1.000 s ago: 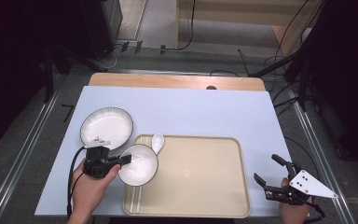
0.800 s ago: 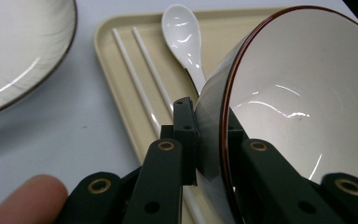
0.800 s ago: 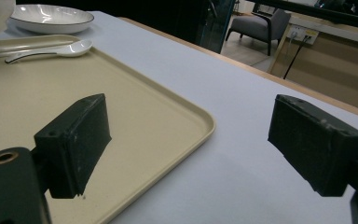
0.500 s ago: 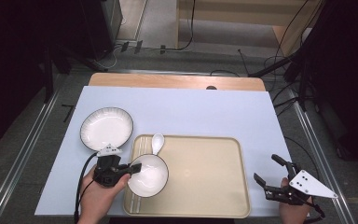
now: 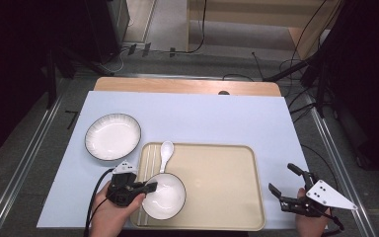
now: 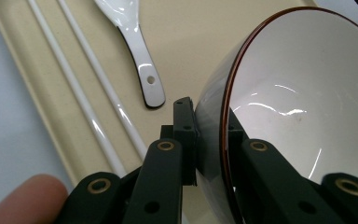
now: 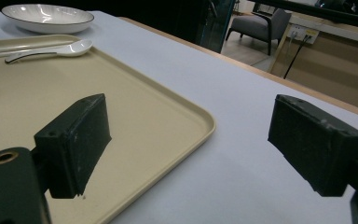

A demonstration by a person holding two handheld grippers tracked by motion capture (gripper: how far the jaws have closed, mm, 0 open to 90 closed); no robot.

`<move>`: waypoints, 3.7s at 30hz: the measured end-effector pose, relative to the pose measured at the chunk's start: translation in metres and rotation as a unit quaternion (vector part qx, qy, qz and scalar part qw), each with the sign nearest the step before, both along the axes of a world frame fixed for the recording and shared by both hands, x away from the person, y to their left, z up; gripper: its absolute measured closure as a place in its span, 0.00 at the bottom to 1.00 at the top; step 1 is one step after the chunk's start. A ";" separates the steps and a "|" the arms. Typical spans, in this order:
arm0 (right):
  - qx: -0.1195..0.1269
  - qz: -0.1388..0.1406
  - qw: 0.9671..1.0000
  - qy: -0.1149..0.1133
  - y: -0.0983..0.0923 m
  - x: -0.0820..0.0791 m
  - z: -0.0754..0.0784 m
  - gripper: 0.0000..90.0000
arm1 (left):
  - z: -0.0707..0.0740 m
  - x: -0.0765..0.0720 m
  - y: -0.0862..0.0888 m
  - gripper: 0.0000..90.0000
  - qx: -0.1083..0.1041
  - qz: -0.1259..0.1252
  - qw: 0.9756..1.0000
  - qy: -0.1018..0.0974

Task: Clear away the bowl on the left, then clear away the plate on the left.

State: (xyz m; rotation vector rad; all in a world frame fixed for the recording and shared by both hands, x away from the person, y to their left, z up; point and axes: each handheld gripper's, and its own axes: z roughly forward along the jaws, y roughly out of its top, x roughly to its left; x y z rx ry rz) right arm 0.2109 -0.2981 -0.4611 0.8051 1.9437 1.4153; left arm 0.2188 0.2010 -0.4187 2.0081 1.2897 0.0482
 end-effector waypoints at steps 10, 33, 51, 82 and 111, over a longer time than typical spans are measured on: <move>-0.001 -0.001 1.000 0.000 0.000 0.000 0.000 0.14 | -0.006 -0.008 -0.009 0.92 0.003 -0.019 1.000 0.009; -0.002 -0.001 1.000 0.000 0.001 0.000 0.000 0.14 | -0.013 -0.011 -0.017 0.89 0.003 -0.038 0.999 0.021; -0.003 -0.002 1.000 -0.001 0.000 0.000 0.000 0.14 | -0.012 -0.008 -0.013 0.69 -0.027 -0.048 0.998 0.015; -0.004 -0.003 1.000 -0.001 0.000 0.000 0.000 0.14 | 0.007 0.011 0.051 0.00 -0.024 0.029 0.994 -0.101; 0.000 -0.004 1.000 -0.003 0.000 0.000 0.000 0.14 | 0.021 0.052 0.101 0.00 0.022 0.095 0.989 -0.112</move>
